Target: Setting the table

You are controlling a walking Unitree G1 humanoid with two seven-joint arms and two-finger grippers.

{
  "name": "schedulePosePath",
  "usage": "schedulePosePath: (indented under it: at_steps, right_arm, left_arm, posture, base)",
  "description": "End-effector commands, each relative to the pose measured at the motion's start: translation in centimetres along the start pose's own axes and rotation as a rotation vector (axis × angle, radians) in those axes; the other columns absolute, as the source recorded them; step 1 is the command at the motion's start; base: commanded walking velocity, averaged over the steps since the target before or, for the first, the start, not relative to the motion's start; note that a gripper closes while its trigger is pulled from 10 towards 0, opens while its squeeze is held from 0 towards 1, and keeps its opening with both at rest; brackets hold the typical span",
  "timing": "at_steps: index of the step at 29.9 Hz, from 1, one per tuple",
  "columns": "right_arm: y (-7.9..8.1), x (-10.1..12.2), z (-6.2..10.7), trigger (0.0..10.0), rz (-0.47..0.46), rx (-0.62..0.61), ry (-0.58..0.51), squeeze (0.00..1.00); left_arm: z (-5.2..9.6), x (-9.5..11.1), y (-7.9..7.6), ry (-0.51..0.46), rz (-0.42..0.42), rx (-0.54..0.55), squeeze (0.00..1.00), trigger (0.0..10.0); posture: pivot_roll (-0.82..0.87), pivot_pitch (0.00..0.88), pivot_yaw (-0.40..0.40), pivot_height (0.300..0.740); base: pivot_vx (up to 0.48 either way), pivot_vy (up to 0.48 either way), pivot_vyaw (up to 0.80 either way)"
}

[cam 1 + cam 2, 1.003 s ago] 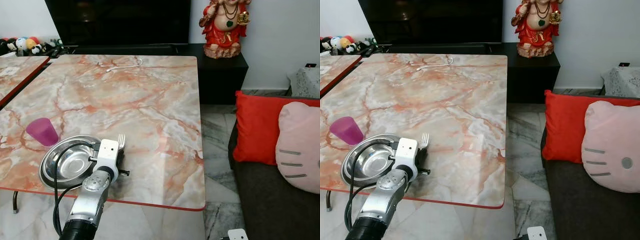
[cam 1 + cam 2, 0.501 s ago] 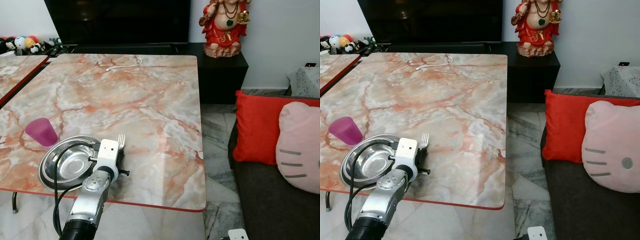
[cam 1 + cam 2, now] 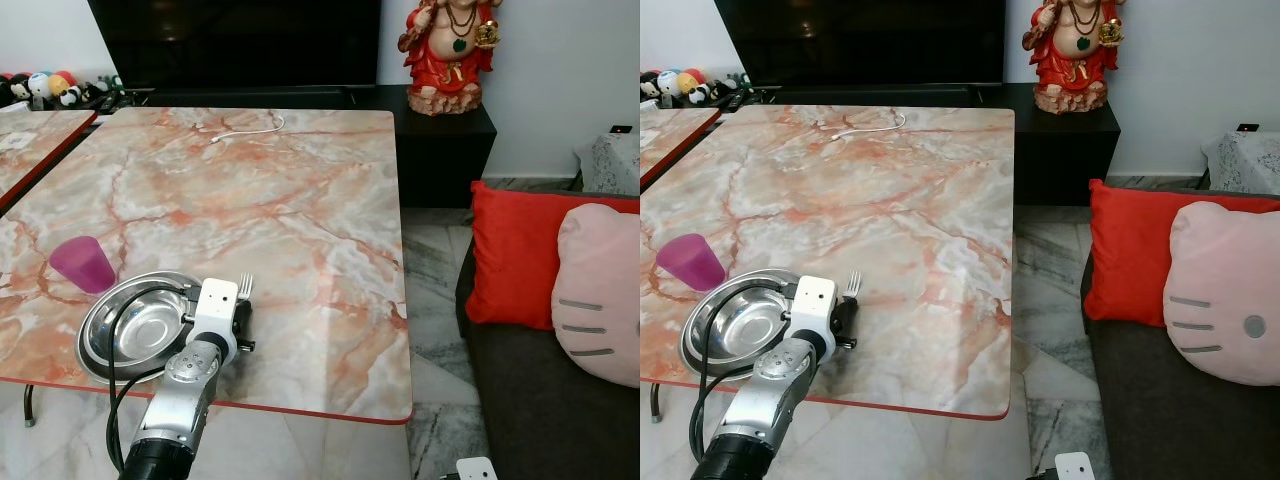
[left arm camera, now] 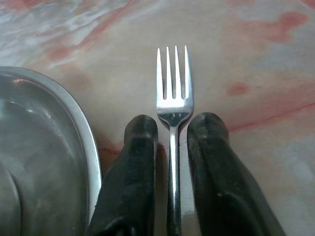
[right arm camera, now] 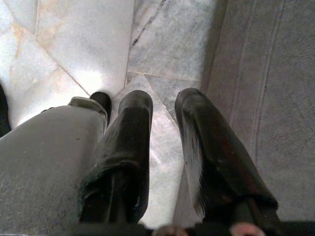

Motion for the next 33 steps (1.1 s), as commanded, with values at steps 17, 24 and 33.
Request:
schedulePosePath:
  at_steps: [17,24,33]
  right_arm:
    - [0.2,0.1,0.0,10.0,0.003,0.007,-0.004,0.00]
    - [0.2,0.1,0.0,10.0,0.004,0.007,-0.004,0.00]
    - [0.2,0.0,0.0,10.0,0.002,0.006,-0.003,0.00]
  left_arm:
    - [0.1,2.8,0.5,-0.119,-0.043,0.039,0.00,10.0]
    - [0.6,5.3,0.5,-0.273,-0.033,0.059,0.00,10.0]
    - [2.4,7.5,2.0,-0.450,-0.058,0.163,0.00,10.0]
  posture:
    - [-0.05,0.034,0.041,0.740]
    - [-0.05,0.035,0.040,0.740]
    - [-0.05,0.037,0.042,0.740]
  base:
    - [0.000,0.000,0.00]
    - [0.000,0.000,0.00]
    - [0.000,0.000,0.00]
Point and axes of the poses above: a point about 5 cm out from each wrist's last joint towards the gripper, its own z axis pointing back from the gripper into the wrist, its own x axis along the axis of the wrist's last joint, y = z × x, the point moved 3 cm from there along -z, pointing out of the wrist towards the gripper, and after that the axes turned 9 degrees about -z, right-handed, at the moved point
